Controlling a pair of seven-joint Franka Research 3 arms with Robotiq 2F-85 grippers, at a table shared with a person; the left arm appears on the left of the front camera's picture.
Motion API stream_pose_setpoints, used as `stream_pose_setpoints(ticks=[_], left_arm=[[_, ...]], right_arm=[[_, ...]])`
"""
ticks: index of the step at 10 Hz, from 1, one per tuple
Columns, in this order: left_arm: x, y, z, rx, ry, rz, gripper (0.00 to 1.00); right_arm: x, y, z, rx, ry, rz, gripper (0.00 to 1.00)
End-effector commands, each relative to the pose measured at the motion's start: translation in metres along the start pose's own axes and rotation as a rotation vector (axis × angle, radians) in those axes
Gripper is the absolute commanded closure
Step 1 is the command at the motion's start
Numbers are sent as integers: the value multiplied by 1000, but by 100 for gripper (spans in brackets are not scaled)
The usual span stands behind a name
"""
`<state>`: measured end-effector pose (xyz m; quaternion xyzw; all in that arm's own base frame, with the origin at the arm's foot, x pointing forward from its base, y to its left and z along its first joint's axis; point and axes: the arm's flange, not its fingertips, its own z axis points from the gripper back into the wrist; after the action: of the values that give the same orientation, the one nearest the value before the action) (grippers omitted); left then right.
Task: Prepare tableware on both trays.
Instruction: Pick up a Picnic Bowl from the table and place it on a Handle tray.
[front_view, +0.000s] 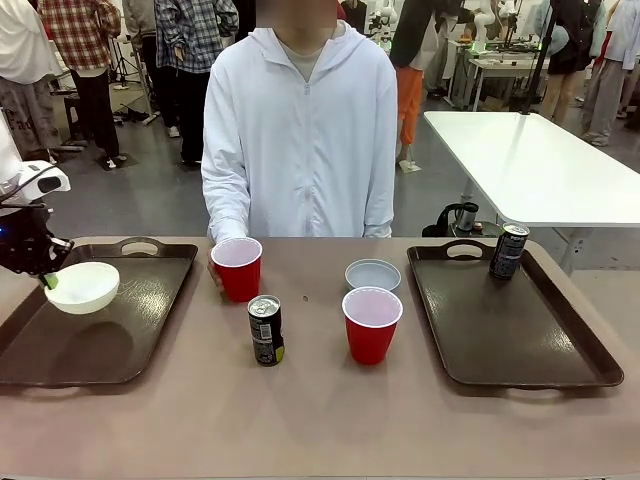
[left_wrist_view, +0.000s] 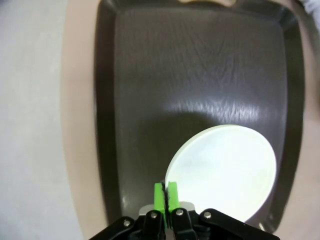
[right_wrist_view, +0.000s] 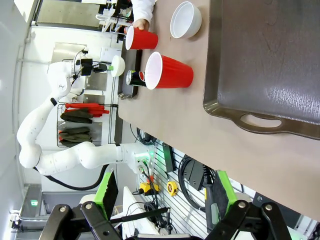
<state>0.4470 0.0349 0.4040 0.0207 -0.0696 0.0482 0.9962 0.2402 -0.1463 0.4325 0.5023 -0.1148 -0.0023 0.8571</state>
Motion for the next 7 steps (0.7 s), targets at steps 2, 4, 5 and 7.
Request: stream_pose_setpoints(ticks=[2, 4, 5, 7], left_arm=[[-40, 9, 16, 90, 64, 21, 97], [-59, 16, -2, 97, 157, 23, 97], [-63, 19, -10, 94, 174, 20, 97], [-64, 19, -19, 92, 178, 24, 97]], right_arm=[[2, 0, 1, 25, -13, 16, 0], [2, 0, 1, 25, -13, 16, 0], [2, 0, 1, 25, -13, 16, 0], [2, 0, 1, 25, -13, 16, 0]])
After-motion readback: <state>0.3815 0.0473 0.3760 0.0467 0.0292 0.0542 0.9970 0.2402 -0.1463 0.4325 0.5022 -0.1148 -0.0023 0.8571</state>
